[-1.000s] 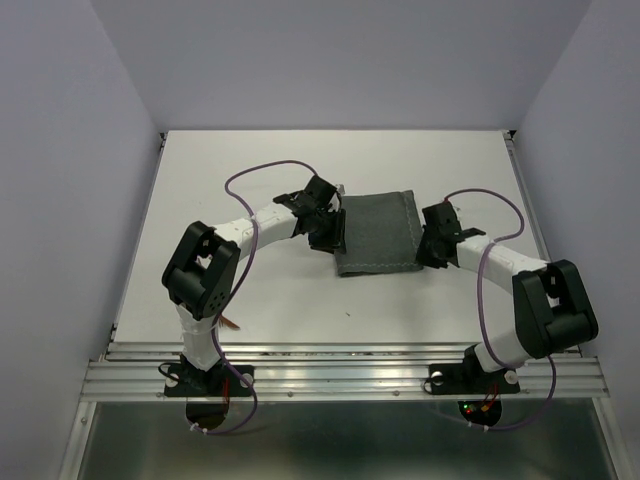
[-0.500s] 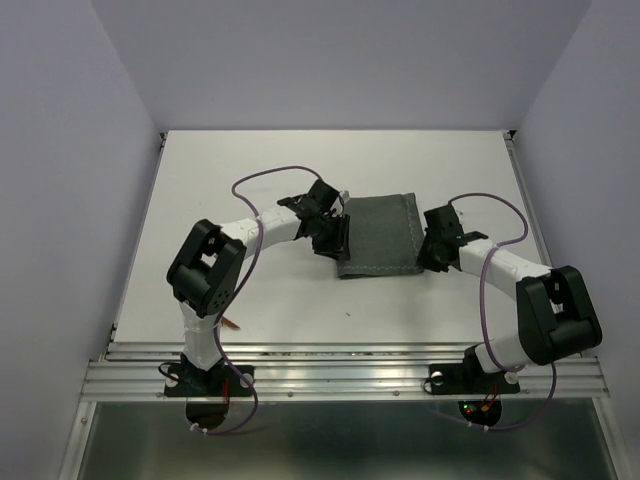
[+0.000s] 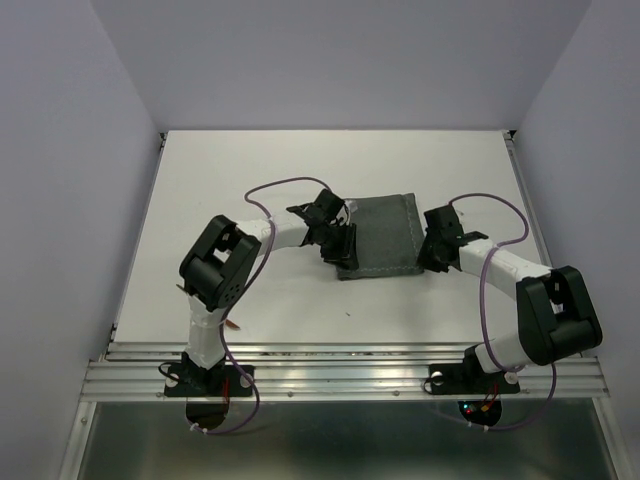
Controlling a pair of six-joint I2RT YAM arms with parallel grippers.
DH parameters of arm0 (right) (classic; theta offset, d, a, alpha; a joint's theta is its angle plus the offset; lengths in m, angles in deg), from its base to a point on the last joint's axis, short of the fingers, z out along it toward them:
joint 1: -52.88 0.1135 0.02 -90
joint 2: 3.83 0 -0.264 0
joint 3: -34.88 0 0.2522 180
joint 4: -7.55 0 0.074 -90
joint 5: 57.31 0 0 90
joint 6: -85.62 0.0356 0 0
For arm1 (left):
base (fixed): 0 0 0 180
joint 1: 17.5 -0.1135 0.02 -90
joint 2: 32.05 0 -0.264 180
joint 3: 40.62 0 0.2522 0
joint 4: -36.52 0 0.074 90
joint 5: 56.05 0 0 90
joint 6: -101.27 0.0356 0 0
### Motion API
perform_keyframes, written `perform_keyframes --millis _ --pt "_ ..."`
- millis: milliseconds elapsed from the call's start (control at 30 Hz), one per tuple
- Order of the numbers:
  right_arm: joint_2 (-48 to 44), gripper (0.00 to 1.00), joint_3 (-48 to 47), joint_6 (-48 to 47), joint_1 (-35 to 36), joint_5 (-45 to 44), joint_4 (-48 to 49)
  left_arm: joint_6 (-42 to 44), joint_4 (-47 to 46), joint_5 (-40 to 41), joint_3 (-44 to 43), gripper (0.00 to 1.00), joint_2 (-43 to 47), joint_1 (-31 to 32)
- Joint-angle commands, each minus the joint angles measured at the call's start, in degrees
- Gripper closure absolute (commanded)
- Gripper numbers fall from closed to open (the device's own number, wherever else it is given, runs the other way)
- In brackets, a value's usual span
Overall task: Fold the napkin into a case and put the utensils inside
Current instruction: Move the square-folded napkin to the center of the board.
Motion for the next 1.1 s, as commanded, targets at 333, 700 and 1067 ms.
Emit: perform_keyframes --millis 333,700,1067 --pt "-5.77 0.61 -5.76 -1.72 -0.12 -10.3 -7.96 0.11 0.22 1.62 -0.9 0.57 2.66 0.4" --pt "-0.77 0.93 -11.13 -4.44 -0.12 -6.53 -7.09 1.51 3.39 6.74 0.06 0.57 7.07 0.31" --pt "10.22 0.98 -11.93 -5.32 -0.12 -8.46 -4.28 1.87 0.93 5.25 3.58 0.64 3.37 0.4"
